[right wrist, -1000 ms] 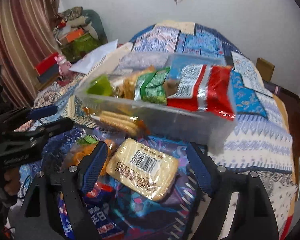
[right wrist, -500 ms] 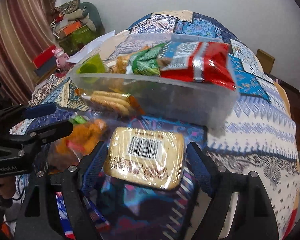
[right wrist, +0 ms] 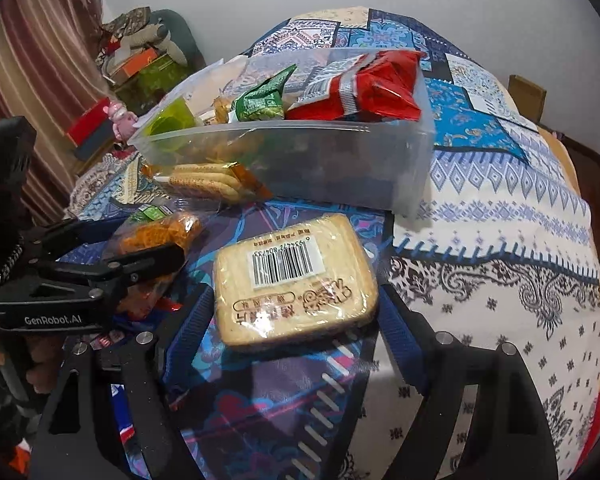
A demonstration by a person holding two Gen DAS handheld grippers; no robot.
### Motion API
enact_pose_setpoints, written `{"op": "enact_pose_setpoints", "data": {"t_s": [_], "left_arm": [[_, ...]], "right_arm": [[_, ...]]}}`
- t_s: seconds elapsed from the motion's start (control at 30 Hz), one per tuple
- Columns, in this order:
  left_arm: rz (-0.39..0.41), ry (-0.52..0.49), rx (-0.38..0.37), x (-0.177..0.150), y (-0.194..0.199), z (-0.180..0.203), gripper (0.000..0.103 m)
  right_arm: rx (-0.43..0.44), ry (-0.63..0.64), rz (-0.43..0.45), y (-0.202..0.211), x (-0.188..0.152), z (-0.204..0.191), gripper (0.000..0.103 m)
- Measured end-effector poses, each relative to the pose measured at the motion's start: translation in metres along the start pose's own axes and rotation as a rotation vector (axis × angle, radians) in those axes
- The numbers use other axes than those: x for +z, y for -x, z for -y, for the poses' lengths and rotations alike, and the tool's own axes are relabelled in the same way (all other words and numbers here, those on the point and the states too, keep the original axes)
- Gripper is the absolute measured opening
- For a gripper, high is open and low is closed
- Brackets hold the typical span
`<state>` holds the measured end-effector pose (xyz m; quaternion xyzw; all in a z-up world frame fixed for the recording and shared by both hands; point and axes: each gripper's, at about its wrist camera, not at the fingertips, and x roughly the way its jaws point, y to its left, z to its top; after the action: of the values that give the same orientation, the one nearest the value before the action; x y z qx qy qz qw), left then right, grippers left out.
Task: Organize snacks
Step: 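Carry the bread pack into the box with the right tool while the left carries the orange bag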
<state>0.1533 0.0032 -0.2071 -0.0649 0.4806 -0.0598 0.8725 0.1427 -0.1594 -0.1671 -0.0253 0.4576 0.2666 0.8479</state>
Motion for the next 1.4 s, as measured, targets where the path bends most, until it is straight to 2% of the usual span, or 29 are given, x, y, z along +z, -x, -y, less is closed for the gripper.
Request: {"op": "enact_pose_setpoints", "data": {"t_s": [0.07, 0.2, 0.4, 0.67, 0.73, 0.77, 0.9, 1.0, 1.4], "left_arm": [[-0.013, 0.01, -0.012, 0.0, -0.005, 0.0, 0.068], [0.009, 0.01, -0.017, -0.002, 0.0, 0.0, 0.059], [0.042, -0.007, -0.014, -0.004, 0.021, 0.0, 0.055], [0.151, -0.038, -0.003, 0.002, 0.063, 0.003, 0.055], [0.173, -0.026, -0.007, 0.008, 0.072, -0.001, 0.054], [0.185, -0.02, -0.004, 0.013, 0.076, -0.003, 0.043], [0.202, 0.02, -0.055, 0.035, 0.088, -0.013, 0.039], [0.226, 0.016, -0.041, 0.043, 0.093, -0.012, 0.035], [0.338, -0.01, -0.028, 0.085, 0.109, -0.011, 0.032]], "right_arm": [[-0.017, 0.021, -0.002, -0.005, 0.001, -0.004, 0.082], [-0.018, 0.026, -0.001, -0.008, 0.001, -0.003, 0.079], [-0.006, -0.008, 0.027, 0.004, -0.002, 0.004, 0.077], [-0.02, -0.017, 0.119, 0.039, 0.004, 0.004, 0.077], [-0.019, -0.014, 0.145, 0.047, 0.009, 0.002, 0.077], [-0.017, -0.012, 0.163, 0.053, 0.012, 0.001, 0.077], [-0.014, -0.001, 0.215, 0.064, 0.026, -0.003, 0.077], [-0.012, 0.004, 0.25, 0.067, 0.039, -0.006, 0.077], [-0.006, -0.015, 0.3, 0.054, 0.079, -0.002, 0.077]]}}
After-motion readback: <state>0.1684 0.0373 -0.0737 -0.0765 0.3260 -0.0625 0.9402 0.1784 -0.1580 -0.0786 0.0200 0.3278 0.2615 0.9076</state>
